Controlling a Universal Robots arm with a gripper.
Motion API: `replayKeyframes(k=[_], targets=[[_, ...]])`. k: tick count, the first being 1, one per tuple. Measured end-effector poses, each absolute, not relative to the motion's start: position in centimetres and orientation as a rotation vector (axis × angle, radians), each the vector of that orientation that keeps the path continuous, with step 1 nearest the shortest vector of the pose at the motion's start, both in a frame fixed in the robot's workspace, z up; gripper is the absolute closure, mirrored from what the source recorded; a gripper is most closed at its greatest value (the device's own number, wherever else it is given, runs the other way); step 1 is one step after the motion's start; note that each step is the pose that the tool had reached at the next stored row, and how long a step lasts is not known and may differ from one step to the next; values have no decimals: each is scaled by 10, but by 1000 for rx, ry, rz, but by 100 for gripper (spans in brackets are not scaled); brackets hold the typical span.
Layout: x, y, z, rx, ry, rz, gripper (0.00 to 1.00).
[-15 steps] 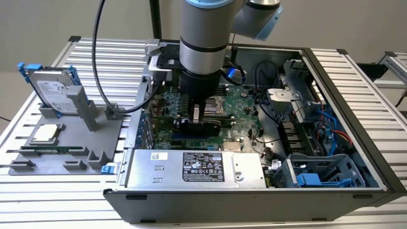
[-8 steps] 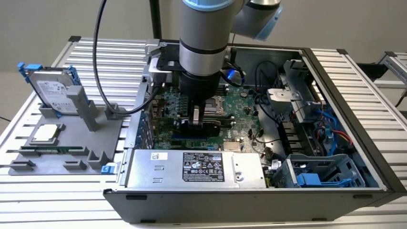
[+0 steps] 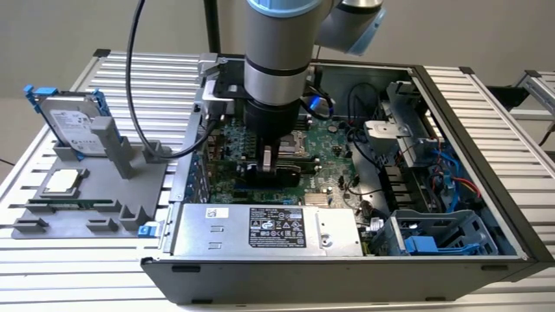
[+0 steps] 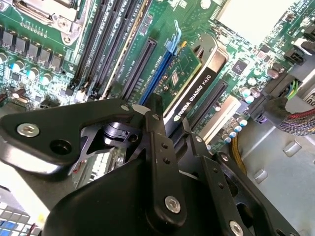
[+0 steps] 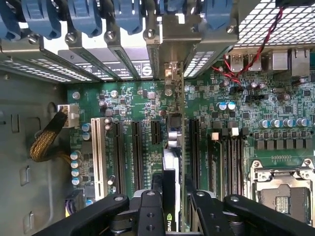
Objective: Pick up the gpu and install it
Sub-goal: 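Insert the gpu into the slot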
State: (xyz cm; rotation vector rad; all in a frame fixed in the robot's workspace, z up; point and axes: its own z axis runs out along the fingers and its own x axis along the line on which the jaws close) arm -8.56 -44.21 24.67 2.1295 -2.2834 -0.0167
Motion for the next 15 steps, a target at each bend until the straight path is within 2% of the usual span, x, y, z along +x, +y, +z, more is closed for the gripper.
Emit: replayKeyframes(k=[15], targets=[[-86,-443,246,2129,-2283,-17,100]])
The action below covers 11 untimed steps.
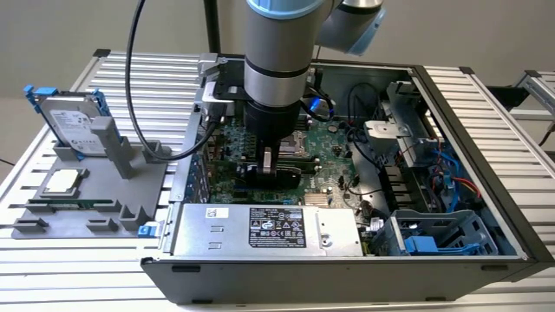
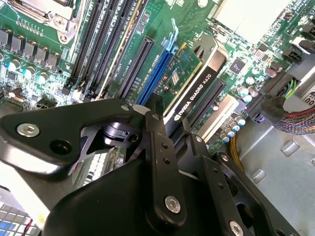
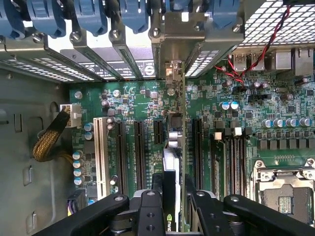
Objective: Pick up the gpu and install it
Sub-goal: 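Insert the gpu into the slot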
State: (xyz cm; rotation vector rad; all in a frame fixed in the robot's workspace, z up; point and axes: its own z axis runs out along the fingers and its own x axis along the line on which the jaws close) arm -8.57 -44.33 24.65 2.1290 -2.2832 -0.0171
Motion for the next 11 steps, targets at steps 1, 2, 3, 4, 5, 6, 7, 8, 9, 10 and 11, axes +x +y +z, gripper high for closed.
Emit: replayKeyframes(k=[1,2,3,4,5,6,7,8,9,10,11], targets=[[-86,-443,246,2129,-2283,-17,100],[-86,-443,246,2129,-2283,-17,100],[-86,-443,246,2129,-2283,-17,100],[-86,-443,246,2129,-2283,-17,100],[-86,-443,246,2129,-2283,-17,100],[-86,-444,246,2130,-2283,-17,100],[-86,-444,246,2131,-2282,-17,100],[-86,-444,246,2131,-2281,-17,100],[-86,-444,246,2132,-2281,-17,100],[-86,-445,246,2132,-2280,-17,100],[-86,-445,246,2133,-2280,-17,100]])
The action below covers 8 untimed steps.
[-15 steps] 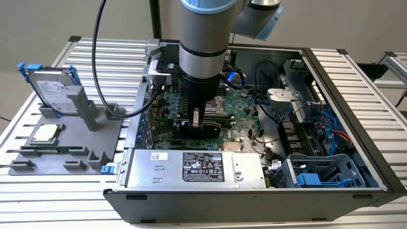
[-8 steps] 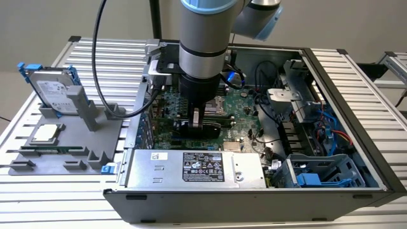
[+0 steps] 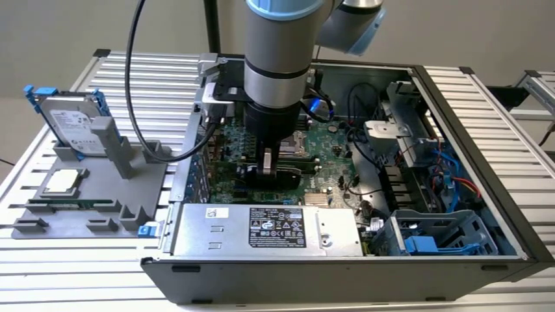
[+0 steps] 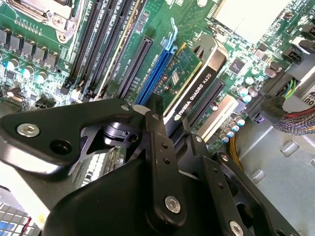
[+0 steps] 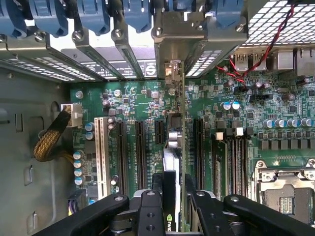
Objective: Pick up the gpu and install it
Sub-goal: 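Insert the gpu into the slot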
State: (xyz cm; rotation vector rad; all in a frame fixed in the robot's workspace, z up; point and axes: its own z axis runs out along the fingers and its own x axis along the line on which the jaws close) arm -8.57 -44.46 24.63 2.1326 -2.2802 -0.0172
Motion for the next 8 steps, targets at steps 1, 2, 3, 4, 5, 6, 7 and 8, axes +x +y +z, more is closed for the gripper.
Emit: replayKeyframes(k=[1,2,3,4,5,6,7,8], targets=[[-86,-445,246,2133,-2280,-17,100],[-86,-445,246,2133,-2280,-17,100],[-86,-445,246,2133,-2280,-17,100],[-86,-445,246,2133,-2279,-17,100],[-86,-444,246,2134,-2279,-17,100],[-86,-444,247,2135,-2277,-17,100],[-86,-444,247,2136,-2277,-17,100],[-86,-444,247,2136,-2276,-17,100]])
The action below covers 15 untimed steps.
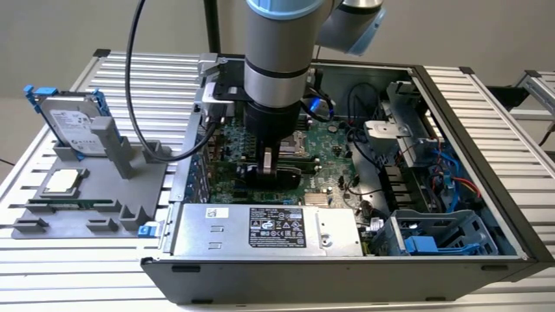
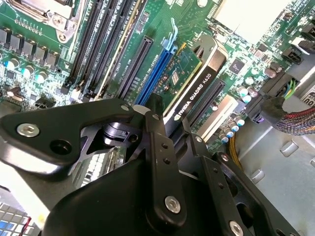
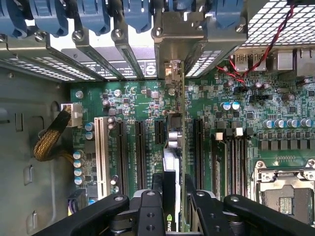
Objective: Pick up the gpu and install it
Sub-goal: 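Insert the gpu into the slot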
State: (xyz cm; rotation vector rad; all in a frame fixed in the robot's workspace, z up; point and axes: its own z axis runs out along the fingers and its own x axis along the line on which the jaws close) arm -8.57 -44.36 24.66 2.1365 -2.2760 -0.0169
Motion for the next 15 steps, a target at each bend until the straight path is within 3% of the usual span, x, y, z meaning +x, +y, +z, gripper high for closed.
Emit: replayKeyframes(k=[15], targets=[[-86,-441,251,2152,-2261,-17,100]])
